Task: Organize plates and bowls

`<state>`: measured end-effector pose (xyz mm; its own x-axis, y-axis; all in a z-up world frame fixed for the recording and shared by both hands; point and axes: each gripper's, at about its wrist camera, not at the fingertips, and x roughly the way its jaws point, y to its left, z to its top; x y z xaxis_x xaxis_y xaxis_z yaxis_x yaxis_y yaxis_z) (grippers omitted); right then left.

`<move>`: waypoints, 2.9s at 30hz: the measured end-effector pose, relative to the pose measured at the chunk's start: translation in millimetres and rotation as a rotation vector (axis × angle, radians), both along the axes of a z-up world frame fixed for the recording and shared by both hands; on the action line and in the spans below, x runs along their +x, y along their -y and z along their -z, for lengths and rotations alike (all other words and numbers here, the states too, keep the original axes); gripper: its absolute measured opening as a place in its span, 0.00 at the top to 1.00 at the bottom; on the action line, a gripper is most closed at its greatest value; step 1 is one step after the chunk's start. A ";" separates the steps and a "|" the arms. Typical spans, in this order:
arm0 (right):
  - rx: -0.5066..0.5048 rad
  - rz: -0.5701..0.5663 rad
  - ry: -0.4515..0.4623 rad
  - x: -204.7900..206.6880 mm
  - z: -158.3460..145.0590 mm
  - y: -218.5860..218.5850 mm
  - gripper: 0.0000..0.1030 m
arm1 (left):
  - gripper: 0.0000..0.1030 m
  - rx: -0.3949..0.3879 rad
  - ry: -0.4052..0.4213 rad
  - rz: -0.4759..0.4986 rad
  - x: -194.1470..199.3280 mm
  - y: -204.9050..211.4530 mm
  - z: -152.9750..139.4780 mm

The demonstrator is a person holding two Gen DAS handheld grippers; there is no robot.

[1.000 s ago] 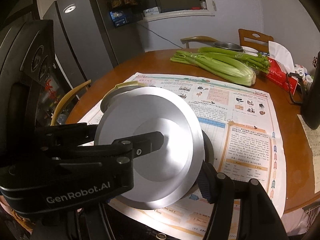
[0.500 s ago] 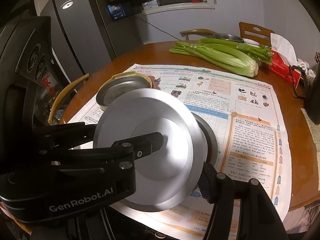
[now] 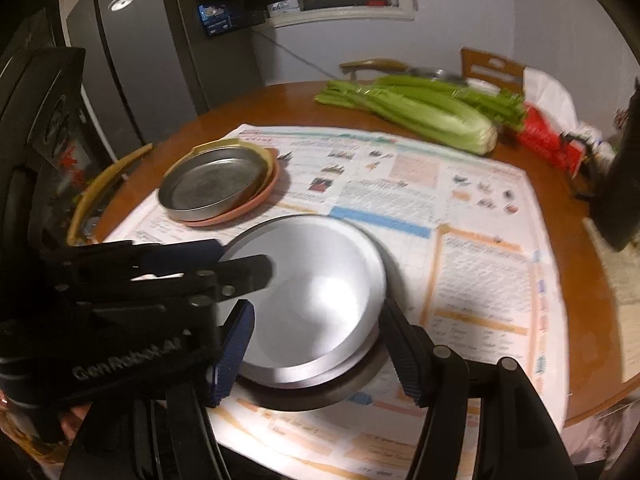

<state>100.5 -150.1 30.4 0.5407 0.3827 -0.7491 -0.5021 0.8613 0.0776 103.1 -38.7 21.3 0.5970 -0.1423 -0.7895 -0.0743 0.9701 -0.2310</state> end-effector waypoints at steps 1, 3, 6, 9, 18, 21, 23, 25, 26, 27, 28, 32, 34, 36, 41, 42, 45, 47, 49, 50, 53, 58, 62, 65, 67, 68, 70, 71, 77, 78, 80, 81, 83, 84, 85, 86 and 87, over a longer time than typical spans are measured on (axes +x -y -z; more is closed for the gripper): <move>-0.012 0.006 0.018 -1.3 -1.0 0.1 0.37 | 0.57 0.003 0.000 -0.006 -0.7 -1.8 -0.3; -0.019 0.017 0.033 -1.4 -2.7 2.1 0.37 | 0.57 0.002 0.000 -0.015 -2.2 -5.3 -0.2; -0.004 0.029 0.021 1.8 -1.6 8.9 0.37 | 0.57 0.001 -0.004 -0.036 -5.0 -12.4 2.0; 0.019 0.065 -0.001 6.3 1.0 18.9 0.37 | 0.57 -0.005 -0.019 -0.057 -6.5 -19.8 7.5; 0.113 0.099 -0.132 21.9 16.1 37.4 0.37 | 0.56 -0.026 -0.042 -0.054 -0.7 -21.4 20.0; 0.123 0.089 -0.164 23.6 21.6 35.6 0.37 | 0.56 -0.036 -0.059 -0.044 4.2 -19.0 26.4; 0.130 0.072 -0.187 23.8 25.6 32.4 0.37 | 0.56 -0.036 -0.071 -0.042 8.1 -17.7 31.2; 0.138 0.054 -0.203 22.7 28.9 28.7 0.37 | 0.56 -0.032 -0.079 -0.044 11.6 -16.8 34.5; 0.139 0.047 -0.207 22.7 29.9 27.5 0.37 | 0.56 -0.026 -0.081 -0.039 12.9 -15.7 35.7; 0.138 0.041 -0.208 22.4 30.5 26.0 0.37 | 0.56 -0.021 -0.085 -0.034 14.4 -14.9 37.5; 0.132 0.035 -0.206 21.3 30.7 23.9 0.36 | 0.56 -0.023 -0.089 -0.031 15.6 -14.8 39.2; 0.133 0.034 -0.203 22.6 31.0 21.1 0.36 | 0.57 -0.021 -0.098 -0.021 19.4 -13.8 43.4; 0.130 0.035 -0.201 23.5 30.2 19.5 0.36 | 0.57 -0.025 -0.098 -0.019 19.3 -16.0 43.2; 0.130 0.034 -0.202 24.8 29.5 18.1 0.36 | 0.57 -0.028 -0.093 -0.024 19.1 -19.5 41.6; 0.131 0.014 -0.188 27.8 20.2 5.0 0.35 | 0.57 -0.039 -0.059 -0.042 16.5 -37.1 27.3; 0.132 0.008 -0.184 28.3 17.4 1.9 0.35 | 0.57 -0.039 -0.043 -0.048 15.3 -42.6 21.2; 0.138 -0.017 -0.160 30.4 4.3 -12.4 0.34 | 0.57 -0.041 0.007 -0.066 11.6 -62.3 3.7; 0.135 -0.044 -0.132 32.8 -6.2 -28.2 0.34 | 0.57 -0.038 0.025 -0.080 11.5 -75.5 -4.1; 0.135 -0.069 -0.121 36.1 -13.0 -43.7 0.34 | 0.57 -0.033 0.045 -0.103 13.0 -92.6 -14.6; 0.134 -0.077 -0.117 37.3 -15.9 -50.9 0.34 | 0.57 -0.025 0.054 -0.111 13.6 -98.2 -18.8; 0.131 -0.115 -0.097 41.5 -25.8 -76.0 0.34 | 0.56 0.005 0.091 -0.142 16.8 -122.2 -33.6; 0.143 -0.161 -0.086 54.4 -32.8 -113.8 0.34 | 0.56 0.033 0.098 -0.172 33.0 -153.6 -38.6; 0.150 -0.153 -0.112 71.7 -26.3 -133.0 0.34 | 0.56 0.042 0.074 -0.169 46.7 -167.9 -29.6; 0.150 -0.138 -0.141 83.3 -18.0 -139.9 0.34 | 0.56 0.041 0.054 -0.161 55.3 -174.1 -20.5; 0.146 -0.128 -0.150 87.7 -13.4 -141.3 0.34 | 0.56 0.035 0.043 -0.161 59.2 -176.9 -14.1; 0.143 -0.125 -0.153 90.0 -11.1 -143.0 0.34 | 0.56 0.033 0.034 -0.163 61.5 -178.4 -10.2; 0.138 -0.122 -0.165 93.7 -6.4 -145.7 0.34 | 0.56 0.033 0.024 -0.165 64.1 -179.4 -4.4; 0.136 -0.121 -0.167 95.5 -4.8 -146.5 0.34 | 0.56 0.030 0.017 -0.165 65.9 -180.7 -1.2; 0.125 -0.111 -0.186 103.6 5.5 -152.7 0.34 | 0.56 0.018 0.000 -0.171 71.7 -185.2 10.6; 0.123 -0.108 -0.184 103.7 6.5 -153.2 0.34 | 0.55 0.018 0.000 -0.171 72.1 -185.3 11.0; 0.116 -0.103 -0.177 103.4 7.6 -155.0 0.34 | 0.55 0.015 0.001 -0.169 72.7 -185.9 12.6; 0.114 -0.102 -0.173 99.1 7.4 -154.8 0.34 | 0.55 0.011 0.003 -0.168 72.8 -186.5 13.1; 0.108 -0.095 -0.166 98.7 8.1 -155.0 0.34 | 0.55 0.010 0.002 -0.169 72.1 -187.4 14.1; 0.105 -0.093 -0.161 97.8 8.3 -155.3 0.34 | 0.55 0.011 0.003 -0.167 72.2 -187.5 14.2; 0.102 -0.090 -0.157 97.8 8.4 -155.8 0.34 | 0.55 0.011 0.005 -0.165 70.9 -188.1 14.1; 0.096 -0.085 -0.153 97.2 8.6 -156.5 0.34 | 0.55 0.012 0.008 -0.166 70.5 -188.2 13.7; 0.095 -0.084 -0.152 98.6 8.9 -157.0 0.34 | 0.55 0.015 0.012 -0.165 69.5 -188.0 13.1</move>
<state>199.1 6.9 21.6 0.3877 0.4943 -0.7780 -0.5483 0.8022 0.2364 172.7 149.2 8.2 0.6206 -0.0303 -0.7835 -0.2299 0.9483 -0.2187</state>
